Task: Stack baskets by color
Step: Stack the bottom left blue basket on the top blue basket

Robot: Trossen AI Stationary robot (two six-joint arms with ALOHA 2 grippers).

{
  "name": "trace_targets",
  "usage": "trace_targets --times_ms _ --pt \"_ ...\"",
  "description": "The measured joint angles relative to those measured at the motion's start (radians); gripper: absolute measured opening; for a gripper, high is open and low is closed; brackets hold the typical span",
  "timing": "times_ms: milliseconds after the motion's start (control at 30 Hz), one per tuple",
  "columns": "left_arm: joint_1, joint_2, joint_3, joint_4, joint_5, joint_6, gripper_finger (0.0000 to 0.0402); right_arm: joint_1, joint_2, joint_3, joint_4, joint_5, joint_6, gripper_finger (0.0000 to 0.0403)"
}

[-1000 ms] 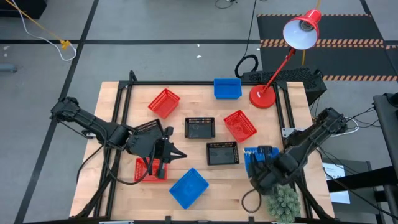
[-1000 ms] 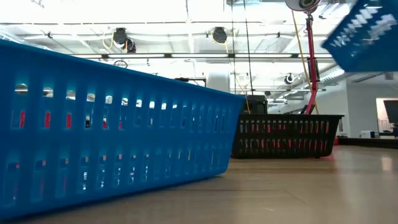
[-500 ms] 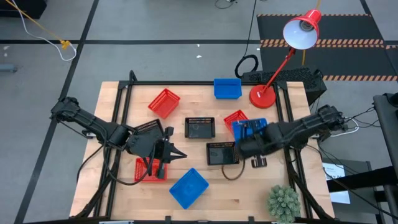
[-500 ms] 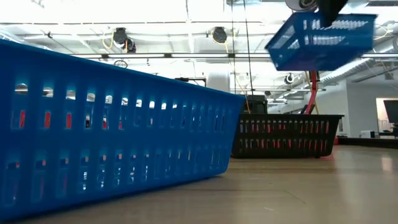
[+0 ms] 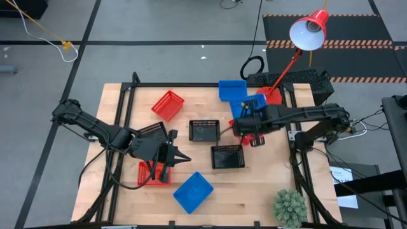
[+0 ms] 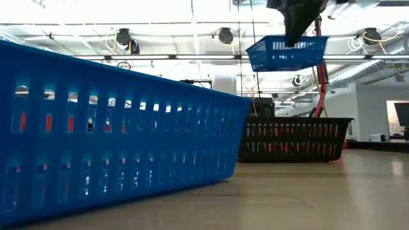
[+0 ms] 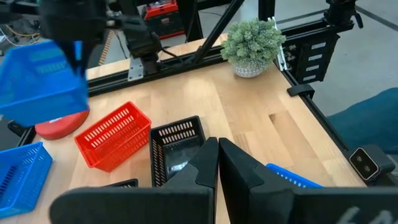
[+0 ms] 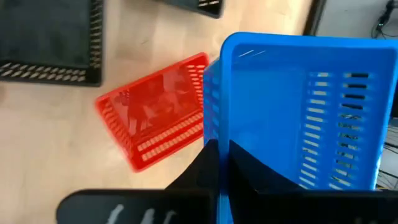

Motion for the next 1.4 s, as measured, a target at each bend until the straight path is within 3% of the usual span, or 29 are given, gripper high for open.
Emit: trace_targets --times_ms 500,733,1133,1400 --pt "0.047 -0.001 0.000 -0.003 0.000 -0.006 0.0017 -0.240 0.000 0.003 0.258 -0.004 -0.249 0.0004" --pt "0.061 -0.001 0.000 -0.002 0.000 -0.006 0.0017 -0.328 0.009 0.072 0.357 -0.031 -0.328 0.0004" --pt "0.061 -0.001 0.000 -0.019 0.000 -0.003 0.0017 -0.492 0.038 0.100 0.491 -0.166 -0.384 0.0004" --pt "0.061 -0.001 0.000 -0.025 0.000 -0.007 0.0017 -0.545 0.142 0.100 0.483 -0.167 -0.368 0.0004"
